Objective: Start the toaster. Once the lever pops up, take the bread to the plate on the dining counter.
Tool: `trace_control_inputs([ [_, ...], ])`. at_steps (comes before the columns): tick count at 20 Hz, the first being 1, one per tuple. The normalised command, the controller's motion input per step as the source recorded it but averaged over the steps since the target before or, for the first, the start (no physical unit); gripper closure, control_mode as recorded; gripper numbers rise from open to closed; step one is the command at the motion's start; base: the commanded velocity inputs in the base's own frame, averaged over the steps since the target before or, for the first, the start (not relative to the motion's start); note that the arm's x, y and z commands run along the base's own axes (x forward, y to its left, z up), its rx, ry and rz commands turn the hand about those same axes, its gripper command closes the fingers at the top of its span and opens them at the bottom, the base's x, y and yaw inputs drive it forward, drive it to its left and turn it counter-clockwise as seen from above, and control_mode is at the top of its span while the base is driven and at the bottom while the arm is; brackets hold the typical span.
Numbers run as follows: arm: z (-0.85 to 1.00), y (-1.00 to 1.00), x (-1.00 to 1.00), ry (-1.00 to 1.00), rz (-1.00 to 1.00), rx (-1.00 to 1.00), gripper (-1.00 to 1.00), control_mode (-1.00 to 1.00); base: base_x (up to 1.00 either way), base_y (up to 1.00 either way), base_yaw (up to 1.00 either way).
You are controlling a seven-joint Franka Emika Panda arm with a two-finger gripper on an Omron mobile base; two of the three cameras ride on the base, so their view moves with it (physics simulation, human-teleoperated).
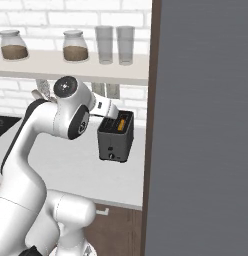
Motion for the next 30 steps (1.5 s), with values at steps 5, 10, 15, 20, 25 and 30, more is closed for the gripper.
trace_control_inputs([
  [5, 0.00, 0.00, 0.00, 0.00, 0.00, 0.00, -1.00, -1.00, 0.00, 0.00, 0.00],
  [10, 0.00, 0.00, 0.00, 0.00, 0.00, 0.00, -1.00, -1.00, 0.00, 0.00, 0.00],
  [15, 0.00, 0.00, 0.00, 0.00, 0.00, 0.00, -1.00, -1.00, 0.00, 0.00, 0.00],
  [20, 0.00, 0.00, 0.00, 0.00, 0.00, 0.00, -1.00, -1.00, 0.00, 0.00, 0.00],
  [25, 0.00, 0.00, 0.00, 0.00, 0.00, 0.00, -1.00, -1.00, 0.00, 0.00, 0.00],
  [30, 0.00, 0.00, 0.00, 0.00, 0.00, 0.00, -1.00, -1.00, 0.00, 0.00, 0.00],
])
